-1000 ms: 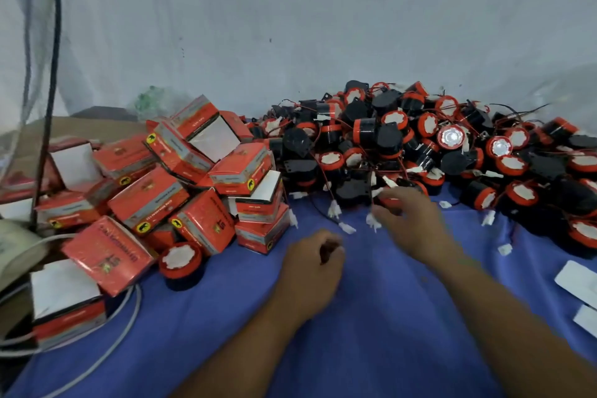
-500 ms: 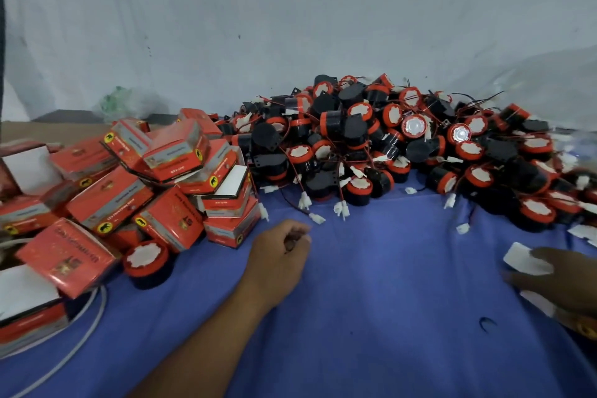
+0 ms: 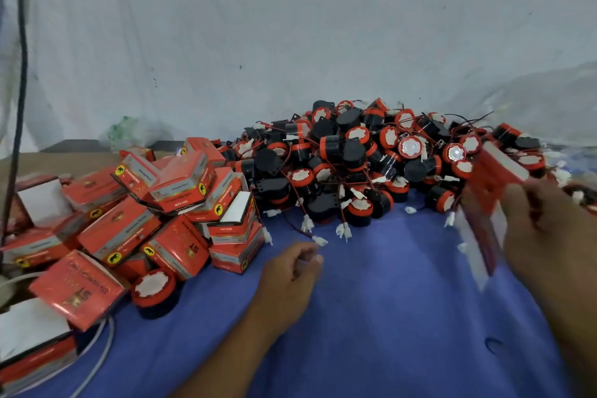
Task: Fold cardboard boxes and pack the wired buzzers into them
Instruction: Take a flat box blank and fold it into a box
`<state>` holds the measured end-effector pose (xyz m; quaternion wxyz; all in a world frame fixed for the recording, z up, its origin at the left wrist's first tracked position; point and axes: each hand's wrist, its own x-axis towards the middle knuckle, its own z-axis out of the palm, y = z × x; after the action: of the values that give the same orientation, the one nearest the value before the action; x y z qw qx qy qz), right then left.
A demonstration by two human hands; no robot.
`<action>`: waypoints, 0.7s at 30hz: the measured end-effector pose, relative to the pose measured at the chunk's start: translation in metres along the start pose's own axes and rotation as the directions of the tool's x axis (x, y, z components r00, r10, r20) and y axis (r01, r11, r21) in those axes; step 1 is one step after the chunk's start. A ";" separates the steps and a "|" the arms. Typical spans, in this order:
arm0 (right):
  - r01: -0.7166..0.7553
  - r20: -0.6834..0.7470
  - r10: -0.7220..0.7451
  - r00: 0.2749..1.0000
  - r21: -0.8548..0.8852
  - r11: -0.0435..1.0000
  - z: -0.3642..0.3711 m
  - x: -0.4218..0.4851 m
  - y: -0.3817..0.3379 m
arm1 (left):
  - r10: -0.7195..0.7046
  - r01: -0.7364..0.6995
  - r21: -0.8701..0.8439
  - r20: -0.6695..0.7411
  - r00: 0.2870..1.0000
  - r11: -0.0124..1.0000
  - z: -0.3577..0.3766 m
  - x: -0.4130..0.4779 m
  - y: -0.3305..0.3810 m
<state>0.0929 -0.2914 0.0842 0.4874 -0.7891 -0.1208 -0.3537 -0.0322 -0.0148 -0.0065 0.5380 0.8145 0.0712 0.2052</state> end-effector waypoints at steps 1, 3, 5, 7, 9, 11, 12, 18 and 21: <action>-0.127 0.094 0.112 0.989 0.172 0.977 0.017 -0.012 -0.007 | -0.009 0.011 -0.053 0.026 1.000 0.999 0.001 0.000 0.002; -0.331 0.362 0.168 0.917 0.455 0.827 0.055 -0.047 -0.028 | -0.021 0.036 -0.179 0.086 0.996 0.983 0.006 -0.005 0.005; -0.414 0.494 0.146 0.857 0.492 0.766 0.079 -0.075 -0.035 | -0.041 0.062 -0.291 0.077 0.996 0.955 0.011 -0.007 0.007; -0.445 0.549 0.144 0.824 0.468 0.764 0.088 -0.089 -0.025 | -0.113 0.111 -0.366 0.017 0.993 0.924 0.014 -0.004 0.004; -0.528 0.643 0.124 0.756 0.486 0.697 0.086 -0.092 -0.016 | -0.160 0.147 -0.360 -0.008 0.987 0.921 0.016 -0.003 0.001; -0.684 0.768 0.118 0.630 0.477 0.551 0.085 -0.097 -0.010 | -0.160 0.148 -0.317 -0.011 0.987 0.937 0.017 -0.004 0.001; -0.747 0.814 0.097 0.573 0.470 0.470 0.084 -0.099 -0.010 | -0.139 0.128 -0.296 -0.019 0.990 0.947 0.019 -0.004 0.003; -0.778 0.909 -0.076 0.409 0.391 0.491 0.084 -0.115 -0.021 | 0.029 0.022 -0.313 0.155 0.987 0.950 0.028 -0.011 0.020; -0.643 0.878 -0.100 0.468 0.416 0.644 0.082 -0.113 -0.025 | 0.026 0.100 -0.452 0.265 0.964 0.886 0.028 -0.014 0.023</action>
<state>0.0343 -0.1913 0.0017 0.6800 -0.6106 -0.3245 0.2439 -0.0361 -0.0533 0.0014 0.7245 0.6816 -0.0359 0.0957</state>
